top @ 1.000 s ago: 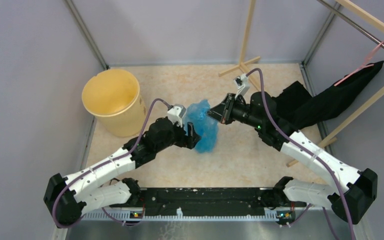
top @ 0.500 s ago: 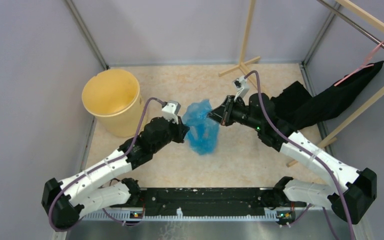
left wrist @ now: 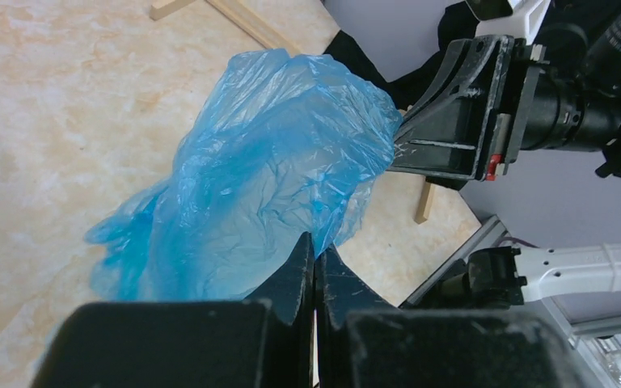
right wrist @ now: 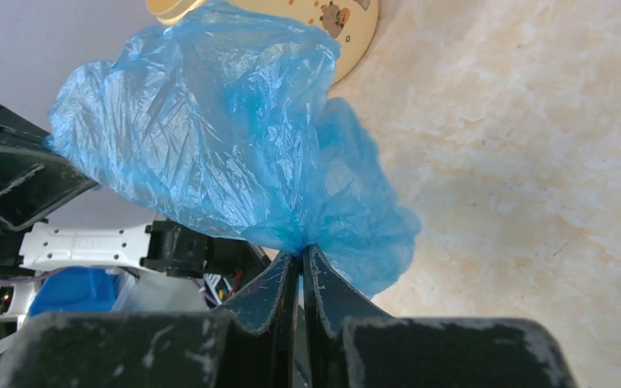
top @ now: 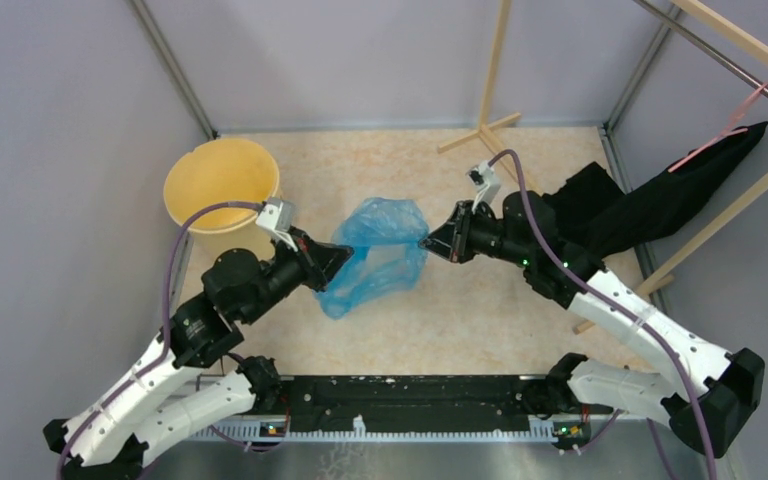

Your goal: Put the trash bags into the trash bin

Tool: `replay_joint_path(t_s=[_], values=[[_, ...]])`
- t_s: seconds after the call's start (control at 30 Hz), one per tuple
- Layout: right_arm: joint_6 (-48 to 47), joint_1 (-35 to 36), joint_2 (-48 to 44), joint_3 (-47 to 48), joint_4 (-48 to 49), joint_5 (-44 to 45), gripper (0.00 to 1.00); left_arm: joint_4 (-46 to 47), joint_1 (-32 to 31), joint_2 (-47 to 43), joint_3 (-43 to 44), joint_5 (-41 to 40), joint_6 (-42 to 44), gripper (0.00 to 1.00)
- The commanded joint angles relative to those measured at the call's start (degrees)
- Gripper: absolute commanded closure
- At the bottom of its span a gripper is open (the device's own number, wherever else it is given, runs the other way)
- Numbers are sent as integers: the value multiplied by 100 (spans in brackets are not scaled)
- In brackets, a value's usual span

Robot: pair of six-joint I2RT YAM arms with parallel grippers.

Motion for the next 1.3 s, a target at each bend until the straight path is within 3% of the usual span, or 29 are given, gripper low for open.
replay_joint_path(t_s=[0.0,0.13,0.33,0.43,0.57,0.67,0.83,0.97,1.03,1.27], values=[[-119,-33,44,152,-209,705,94,-422,-9,263,463,-121,-299,100],[-429,-303,758,263,-332,1308,92,-957,-9,883,680,-724,-567,100],[-1239,-528,2056,1179,-1097,2056,88,-863,21,1576,606,-1225,-758,100],[-1348,-521,1929,969,-849,1318,68,-917,67,1639,587,-1617,-767,100],[-984,-514,1408,-155,-11,116,40,-796,290,1506,399,-1749,-652,100],[-603,-395,1288,-887,619,-652,34,-715,489,1454,257,-1665,-628,100],[-284,337,1456,-1585,2003,-330,16,-569,685,1383,60,-1370,-644,100],[125,436,2035,-1955,3443,31,13,-585,719,1299,-6,-1225,-745,100],[251,438,2421,-2120,4284,245,20,-548,720,1204,-104,-1142,-837,100],[389,438,3870,-1684,5359,441,24,-438,718,915,-346,-943,-981,100]])
